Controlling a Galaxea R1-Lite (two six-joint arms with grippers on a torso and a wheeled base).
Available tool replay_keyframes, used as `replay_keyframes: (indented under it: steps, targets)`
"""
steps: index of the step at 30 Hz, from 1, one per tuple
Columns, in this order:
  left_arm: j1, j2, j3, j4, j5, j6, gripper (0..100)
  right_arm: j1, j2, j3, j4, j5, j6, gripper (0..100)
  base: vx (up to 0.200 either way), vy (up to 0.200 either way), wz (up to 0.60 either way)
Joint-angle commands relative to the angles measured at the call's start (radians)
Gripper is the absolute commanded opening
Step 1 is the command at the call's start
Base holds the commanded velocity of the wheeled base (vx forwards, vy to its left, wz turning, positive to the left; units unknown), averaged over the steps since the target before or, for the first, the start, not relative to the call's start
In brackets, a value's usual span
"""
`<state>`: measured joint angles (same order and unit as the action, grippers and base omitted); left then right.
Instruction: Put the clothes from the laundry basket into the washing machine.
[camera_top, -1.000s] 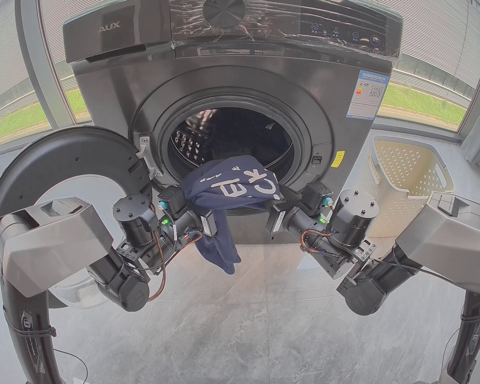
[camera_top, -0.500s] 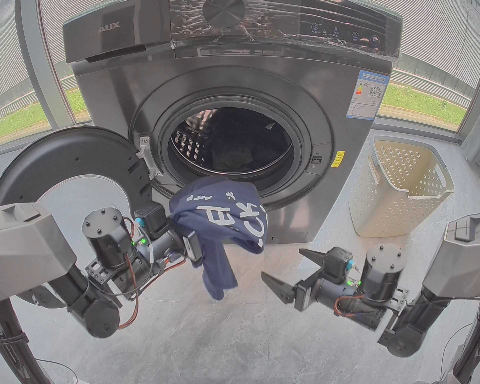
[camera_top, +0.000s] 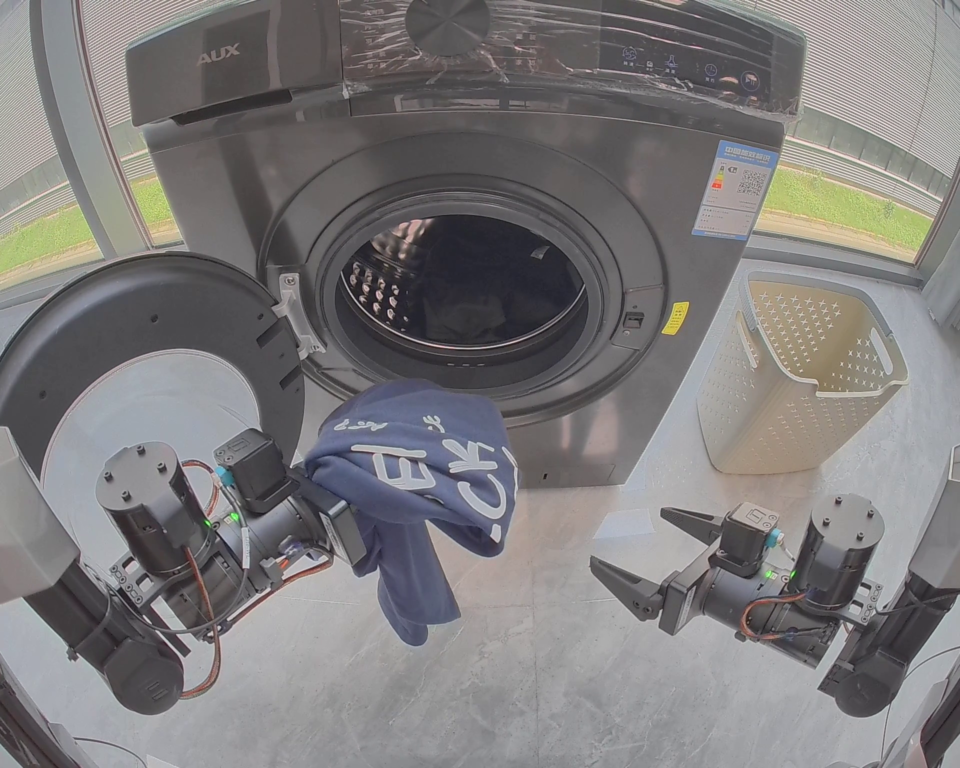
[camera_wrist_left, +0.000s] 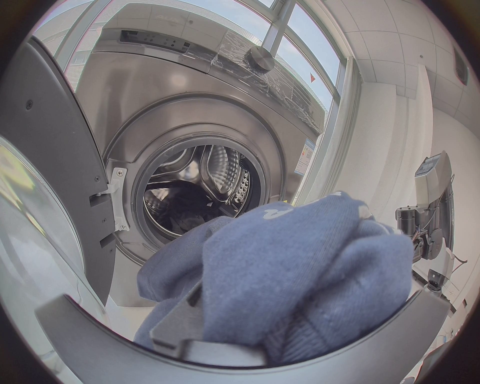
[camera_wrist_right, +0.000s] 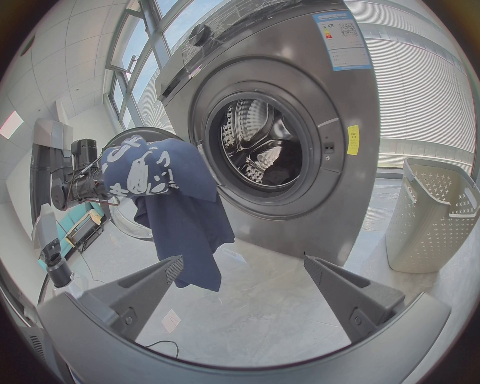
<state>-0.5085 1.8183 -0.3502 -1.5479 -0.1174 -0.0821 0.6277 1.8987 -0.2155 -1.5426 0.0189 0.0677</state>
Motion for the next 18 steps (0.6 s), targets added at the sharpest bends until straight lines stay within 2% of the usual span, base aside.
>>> replay_keyframes:
  steps: [1, 13, 18]
  targets:
    - [0.001, -0.017, 0.010, 0.000, -0.001, 0.001, 0, -0.014, -0.010, 0.002, -0.001, -0.001, 0.000, 100, 0.000, 0.000, 0.00]
    - [0.004, -0.013, 0.054, 0.000, 0.004, 0.015, 0, -0.016, -0.003, 0.005, -0.001, -0.002, 0.011, 100, 0.000, 0.000, 0.00]
    - [0.008, -0.017, 0.066, 0.000, -0.001, 0.012, 0, -0.016, -0.003, 0.012, -0.001, -0.005, 0.012, 100, 0.000, 0.000, 0.00]
